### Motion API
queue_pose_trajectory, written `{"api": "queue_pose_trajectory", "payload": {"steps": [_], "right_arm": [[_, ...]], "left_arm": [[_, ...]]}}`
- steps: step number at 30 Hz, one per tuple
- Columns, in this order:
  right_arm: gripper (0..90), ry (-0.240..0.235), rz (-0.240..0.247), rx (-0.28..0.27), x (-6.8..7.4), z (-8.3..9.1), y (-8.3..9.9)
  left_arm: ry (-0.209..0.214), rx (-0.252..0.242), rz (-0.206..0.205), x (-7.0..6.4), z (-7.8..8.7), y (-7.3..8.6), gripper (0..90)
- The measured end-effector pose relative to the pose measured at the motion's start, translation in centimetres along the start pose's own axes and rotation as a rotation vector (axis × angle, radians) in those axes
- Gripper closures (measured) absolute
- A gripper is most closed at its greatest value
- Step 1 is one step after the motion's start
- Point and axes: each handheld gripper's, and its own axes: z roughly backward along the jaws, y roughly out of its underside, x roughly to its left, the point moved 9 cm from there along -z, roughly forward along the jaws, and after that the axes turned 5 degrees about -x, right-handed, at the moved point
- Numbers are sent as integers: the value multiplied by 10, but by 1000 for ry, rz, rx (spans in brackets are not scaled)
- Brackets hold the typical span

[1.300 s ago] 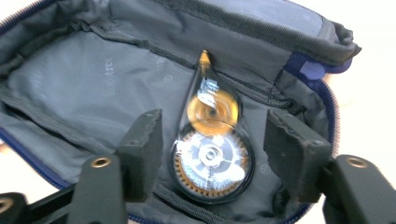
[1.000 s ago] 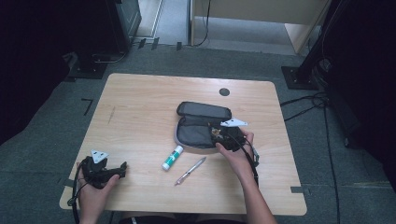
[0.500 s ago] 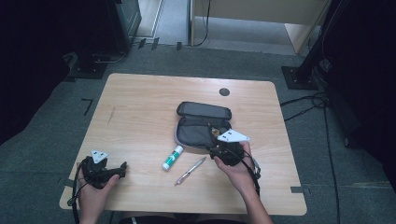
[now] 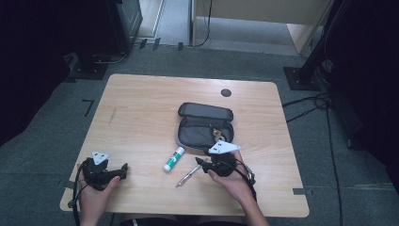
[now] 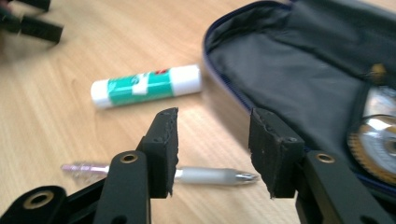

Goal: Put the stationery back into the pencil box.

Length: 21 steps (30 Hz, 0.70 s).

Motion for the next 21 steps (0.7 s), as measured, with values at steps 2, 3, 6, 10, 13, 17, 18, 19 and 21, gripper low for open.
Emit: {"api": "queue_pose_trajectory", "payload": {"steps": [2, 3, 6, 10, 13, 17, 18, 19, 21], "right_arm": [[506, -27, 11, 7, 4, -3, 3], [491, -32, 21, 10, 6, -5, 5], [446, -52, 53, 32, 10, -13, 11], [381, -76, 75, 61, 14, -21, 17], [348, -74, 76, 83, 12, -26, 22], [326, -91, 65, 95, 11, -30, 27], [310, -97, 73, 100, 10, -31, 28], [306, -110, 64, 100, 11, -31, 29], [308, -119, 62, 107, 10, -30, 31]], "left_arm": [[0, 0, 0, 0, 0, 0, 0], [0, 0, 0, 0, 0, 0, 0], [0, 0, 0, 0, 0, 0, 0], [0, 0, 0, 0, 0, 0, 0], [0, 0, 0, 0, 0, 0, 0], [0, 0, 0, 0, 0, 0, 0], [0, 0, 0, 0, 0, 0, 0], [0, 0, 0, 0, 0, 0, 0], [0, 0, 0, 0, 0, 0, 0]]}}
